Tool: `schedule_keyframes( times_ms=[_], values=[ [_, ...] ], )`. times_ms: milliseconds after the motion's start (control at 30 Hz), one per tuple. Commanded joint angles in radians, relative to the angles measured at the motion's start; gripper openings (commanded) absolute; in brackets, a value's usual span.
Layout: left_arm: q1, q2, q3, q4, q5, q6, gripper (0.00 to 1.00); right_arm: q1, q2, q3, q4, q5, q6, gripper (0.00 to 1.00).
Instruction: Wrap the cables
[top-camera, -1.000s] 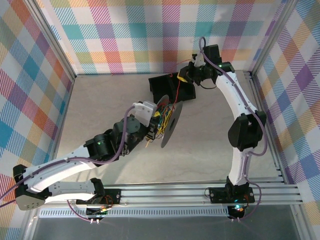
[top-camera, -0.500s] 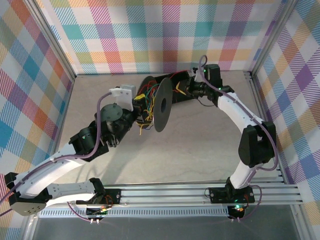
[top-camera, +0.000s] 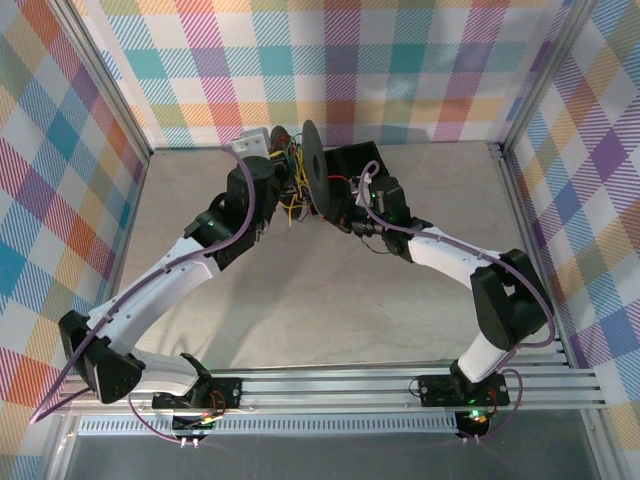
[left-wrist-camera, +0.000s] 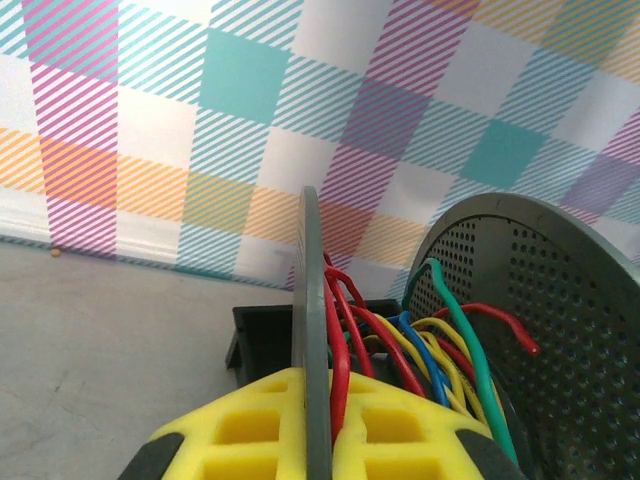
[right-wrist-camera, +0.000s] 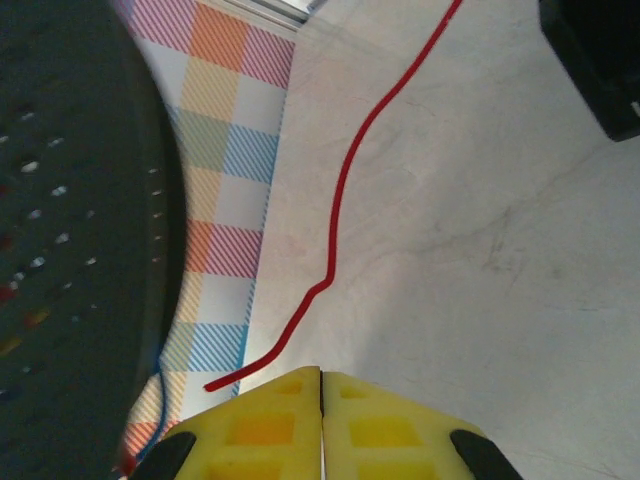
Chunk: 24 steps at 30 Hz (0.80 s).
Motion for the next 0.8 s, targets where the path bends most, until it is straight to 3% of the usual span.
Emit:
schedule_keyframes(
  times_ms=[0,267,400,600,767],
  values=[
    [0.047,-0.007,0.080,0.384,-0.109,-0.078,0.00,0.063,-0.029,-0.051,0.097,-0.053,0.046,0.00],
    [0.068,0.009,0.037,0.329,-0.084,-0.157,0.00,0.094,-0.015,-0.079,0.108,-0.003,0.089,0.00],
    [0.068,-0.029,0.037,0.271,-0.072,-0.159,0.00,0.081,-0.033,-0.121,0.035,0.054,0.080,0.22],
    [0.076,-0.071,0.062,0.143,-0.022,-0.161,0.00,0.067,-0.093,-0.162,-0.045,0.080,0.010,0.37],
    [0.090,-0.079,0.102,0.029,0.023,-0.161,0.00,0.067,-0.196,-0.169,-0.095,0.021,-0.142,0.58]
  ],
)
